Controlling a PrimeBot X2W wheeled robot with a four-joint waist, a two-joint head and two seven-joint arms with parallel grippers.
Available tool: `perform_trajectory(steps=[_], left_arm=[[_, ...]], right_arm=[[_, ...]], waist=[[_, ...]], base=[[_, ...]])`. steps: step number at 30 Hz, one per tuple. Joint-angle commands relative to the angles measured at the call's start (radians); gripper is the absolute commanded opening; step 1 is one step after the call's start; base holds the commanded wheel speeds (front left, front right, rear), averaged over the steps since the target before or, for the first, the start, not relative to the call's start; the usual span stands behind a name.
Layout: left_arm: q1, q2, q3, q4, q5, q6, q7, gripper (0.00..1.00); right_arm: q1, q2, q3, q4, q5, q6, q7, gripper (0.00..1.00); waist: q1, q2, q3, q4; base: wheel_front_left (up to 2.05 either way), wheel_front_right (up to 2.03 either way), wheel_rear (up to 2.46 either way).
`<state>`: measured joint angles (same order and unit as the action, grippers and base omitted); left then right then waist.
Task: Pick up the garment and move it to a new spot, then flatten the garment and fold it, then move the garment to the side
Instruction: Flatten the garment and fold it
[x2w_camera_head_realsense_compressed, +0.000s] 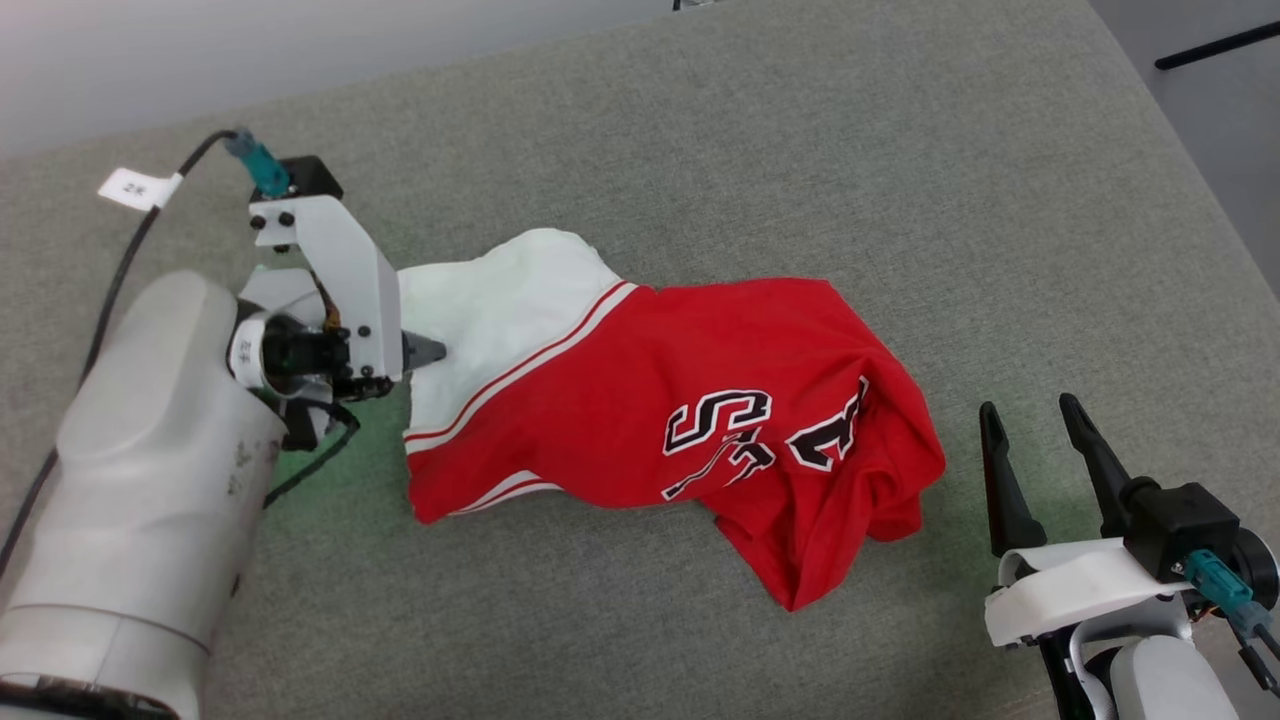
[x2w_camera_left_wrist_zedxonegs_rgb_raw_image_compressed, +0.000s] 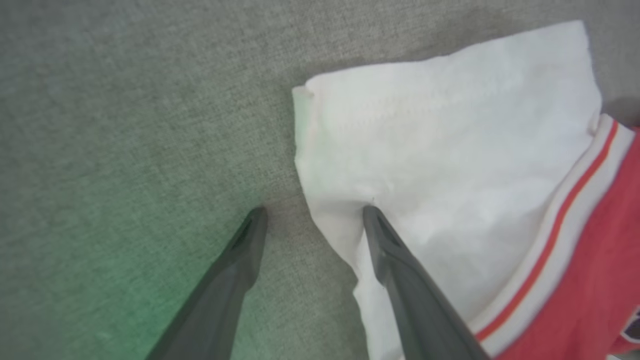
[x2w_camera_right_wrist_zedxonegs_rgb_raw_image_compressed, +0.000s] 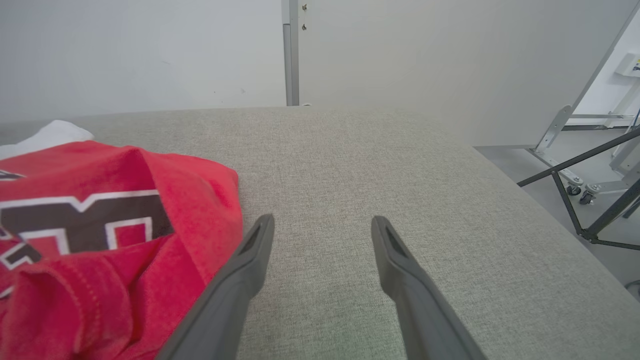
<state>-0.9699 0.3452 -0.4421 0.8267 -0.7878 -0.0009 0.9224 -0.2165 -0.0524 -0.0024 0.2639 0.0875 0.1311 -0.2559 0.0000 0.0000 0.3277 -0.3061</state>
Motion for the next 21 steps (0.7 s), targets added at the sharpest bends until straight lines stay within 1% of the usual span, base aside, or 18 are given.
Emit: perform_trajectory(steps=[1,2,3,4,6,9,16,21], left_arm=[[0.06,-0.03,-0.015,0.053,-0.011,0.005,0.02,1.0],[0.067,-0.041,-0.012,0.065,-0.02,0.009,0.029,0.72],[0.071,-0.052,-0.014,0.073,-0.028,0.001,0.042,0.26],[0.072,-0.062,-0.013,0.077,-0.037,-0.005,0.046,0.0],[0.064,-0.071,-0.01,0.08,-0.046,-0.005,0.05,0.0],[0.038,-0.042,-0.012,0.071,-0.028,-0.016,0.02,0.0],[-0.014,-0.005,0.017,0.042,-0.027,-0.035,-0.06,0.0],[-0.037,0.01,0.03,0.01,-0.026,-0.043,-0.103,0.0]], right_arm=[[-0.019,0.004,0.001,0.001,0.005,-0.001,-0.006,1.0],[-0.02,0.004,0.0,0.004,0.008,-0.001,-0.007,1.0],[-0.02,0.004,-0.001,0.006,0.008,-0.001,-0.008,1.0],[-0.019,0.004,-0.002,0.006,0.009,-0.001,-0.008,1.0],[-0.019,0.004,-0.007,0.006,0.008,-0.001,-0.008,1.0],[-0.019,0.003,-0.011,-0.002,-0.009,-0.001,-0.01,1.0],[0.004,0.003,-0.04,-0.053,-0.038,-0.001,-0.011,1.0],[0.031,0.003,-0.057,-0.072,-0.06,-0.001,-0.011,1.0]], waist=[[0.0,0.0,0.005,-0.003],[0.0,0.0,0.005,-0.002],[0.0,0.0,0.006,-0.001],[0.0,0.0,0.006,0.002],[0.0,0.0,0.005,0.008],[0.0,0.0,-0.002,0.018],[0.0,0.0,-0.039,0.053],[0.0,0.0,-0.073,0.087]], base=[[0.0,0.0,0.0],[0.0,0.0,0.0],[0.0,0.0,0.0],[0.0,0.0,0.0],[0.0,0.0,0.0],[0.0,0.0,0.0],[0.0,0.0,0.0],[0.0,0.0,0.0]])
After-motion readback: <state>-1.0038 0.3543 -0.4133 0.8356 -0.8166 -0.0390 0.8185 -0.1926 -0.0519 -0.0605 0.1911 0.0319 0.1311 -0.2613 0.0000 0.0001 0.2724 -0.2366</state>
